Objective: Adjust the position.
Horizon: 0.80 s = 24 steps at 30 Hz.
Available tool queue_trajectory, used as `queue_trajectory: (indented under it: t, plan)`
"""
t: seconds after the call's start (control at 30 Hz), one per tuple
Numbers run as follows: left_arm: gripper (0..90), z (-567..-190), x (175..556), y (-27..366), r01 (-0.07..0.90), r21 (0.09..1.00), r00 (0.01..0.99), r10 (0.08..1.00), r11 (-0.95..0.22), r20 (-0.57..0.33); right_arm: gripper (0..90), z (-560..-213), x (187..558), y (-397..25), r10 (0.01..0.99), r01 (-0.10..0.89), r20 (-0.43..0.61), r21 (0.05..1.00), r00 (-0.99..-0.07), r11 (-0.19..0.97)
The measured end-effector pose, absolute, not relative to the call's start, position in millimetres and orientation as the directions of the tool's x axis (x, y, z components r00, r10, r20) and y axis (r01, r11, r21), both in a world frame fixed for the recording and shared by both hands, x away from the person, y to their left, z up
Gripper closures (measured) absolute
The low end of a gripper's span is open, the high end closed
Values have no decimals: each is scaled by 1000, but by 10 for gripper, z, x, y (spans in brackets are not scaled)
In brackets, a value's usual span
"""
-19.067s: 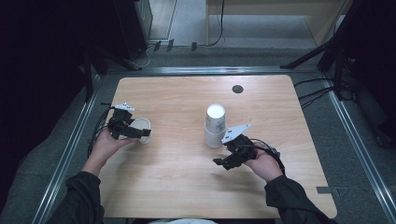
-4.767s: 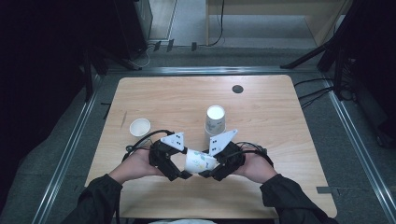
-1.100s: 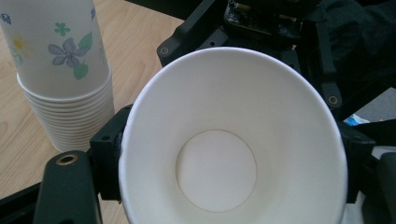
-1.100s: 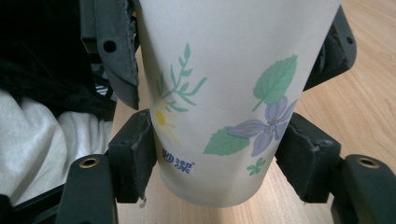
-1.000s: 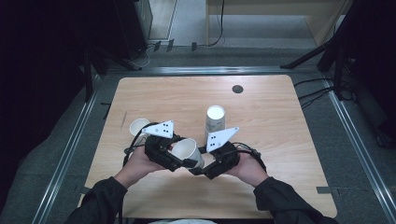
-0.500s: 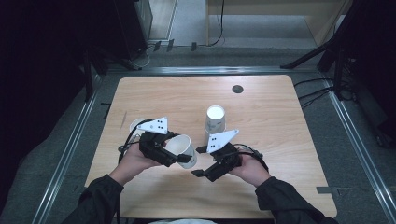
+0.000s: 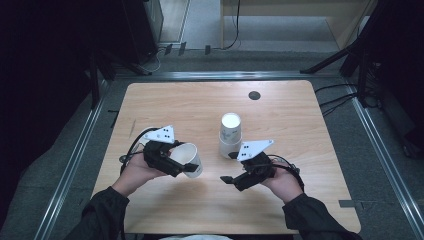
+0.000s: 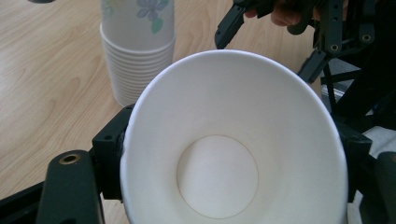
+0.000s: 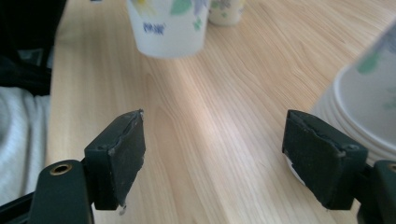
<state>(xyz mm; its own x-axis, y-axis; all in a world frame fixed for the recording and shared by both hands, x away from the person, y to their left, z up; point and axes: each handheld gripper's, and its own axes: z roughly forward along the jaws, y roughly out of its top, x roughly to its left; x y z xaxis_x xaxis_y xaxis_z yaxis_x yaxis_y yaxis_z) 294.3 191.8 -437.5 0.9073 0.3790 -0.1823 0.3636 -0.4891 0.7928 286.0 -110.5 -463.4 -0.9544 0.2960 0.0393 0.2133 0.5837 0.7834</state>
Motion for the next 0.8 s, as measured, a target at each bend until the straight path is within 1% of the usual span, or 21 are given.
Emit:
queue_trajectory:
  t: [0.2, 0.33, 0.57, 0.8]
  plan:
    - [225, -4397, 2929, 1985, 366, 788, 900, 403, -494, -165, 218, -4647, 2907, -1213, 374, 283, 62, 769, -925, 573]
    - [225, -4404, 2913, 2023, 370, 788, 896, 413, -493, -163, 218, -4632, 2926, -1271, 388, 290, 63, 774, -919, 563]
    - [225, -4419, 2879, 2076, 371, 780, 894, 422, -504, -153, 218, -4593, 2952, -1341, 382, 263, 41, 794, -923, 548]
    - [225, -4436, 2862, 2172, 382, 774, 883, 445, -506, -145, 218, -4578, 3000, -1415, 394, 273, 46, 793, -918, 545]
